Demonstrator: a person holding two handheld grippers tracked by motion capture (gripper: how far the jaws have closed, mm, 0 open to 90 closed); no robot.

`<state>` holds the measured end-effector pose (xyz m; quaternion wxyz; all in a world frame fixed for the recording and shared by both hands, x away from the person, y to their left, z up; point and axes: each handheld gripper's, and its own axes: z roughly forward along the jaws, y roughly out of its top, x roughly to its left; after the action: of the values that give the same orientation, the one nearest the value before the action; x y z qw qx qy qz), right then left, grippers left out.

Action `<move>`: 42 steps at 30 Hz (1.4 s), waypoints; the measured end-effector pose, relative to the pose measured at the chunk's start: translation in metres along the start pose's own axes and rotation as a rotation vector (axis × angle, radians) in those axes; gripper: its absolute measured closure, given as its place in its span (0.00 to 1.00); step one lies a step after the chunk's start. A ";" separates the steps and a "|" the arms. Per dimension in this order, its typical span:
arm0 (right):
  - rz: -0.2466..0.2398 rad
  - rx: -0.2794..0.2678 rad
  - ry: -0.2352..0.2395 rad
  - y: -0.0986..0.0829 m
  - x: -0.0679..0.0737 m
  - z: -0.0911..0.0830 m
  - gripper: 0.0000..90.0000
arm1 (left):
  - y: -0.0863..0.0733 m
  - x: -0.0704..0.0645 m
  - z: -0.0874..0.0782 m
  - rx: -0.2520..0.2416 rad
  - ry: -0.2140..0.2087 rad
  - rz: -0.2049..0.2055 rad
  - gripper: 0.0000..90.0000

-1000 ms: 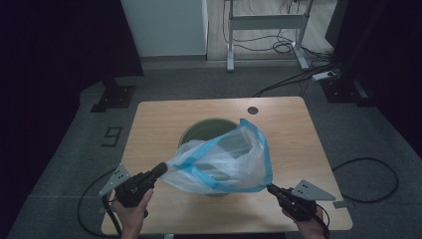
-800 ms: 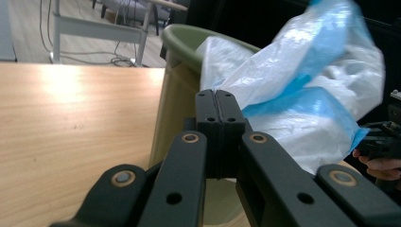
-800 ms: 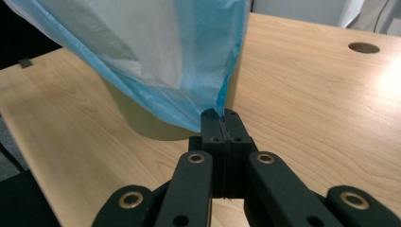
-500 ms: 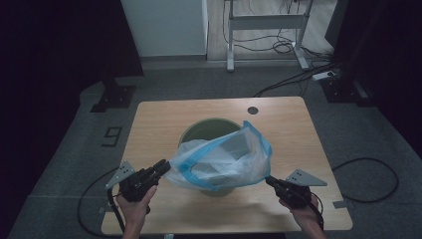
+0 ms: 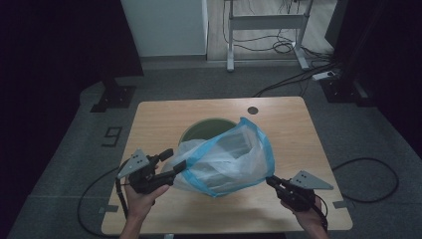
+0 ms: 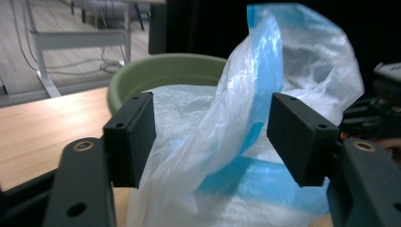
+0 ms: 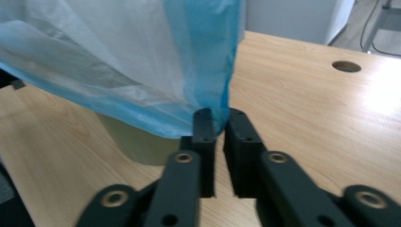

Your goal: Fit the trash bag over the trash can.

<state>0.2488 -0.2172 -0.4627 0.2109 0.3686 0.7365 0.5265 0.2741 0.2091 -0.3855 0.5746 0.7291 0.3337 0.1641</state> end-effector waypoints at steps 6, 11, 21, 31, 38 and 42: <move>-0.006 -0.044 0.013 0.004 0.003 -0.021 0.45 | 0.001 -0.002 0.012 0.012 0.029 0.012 0.85; -0.030 -0.087 0.028 0.024 0.008 -0.041 0.33 | 0.001 0.000 0.011 -0.017 0.055 -0.017 0.98; -0.026 -0.139 0.076 0.058 0.008 -0.063 0.25 | -0.001 -0.005 0.008 -0.054 0.086 -0.020 1.00; -0.010 -0.117 0.057 0.067 0.003 -0.045 0.24 | -0.001 -0.006 0.010 -0.052 0.086 -0.026 1.00; 0.000 -0.120 0.051 0.094 0.005 -0.020 0.23 | 0.001 -0.008 0.011 -0.055 0.088 -0.018 1.00; 0.015 -0.107 0.056 0.103 0.004 -0.005 0.32 | 0.001 -0.008 0.010 -0.065 0.090 -0.018 1.00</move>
<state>0.2757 -0.1996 -0.3649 0.2055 0.3473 0.7103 0.5767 0.2747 0.1963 -0.3858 0.5838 0.6988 0.3604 0.2024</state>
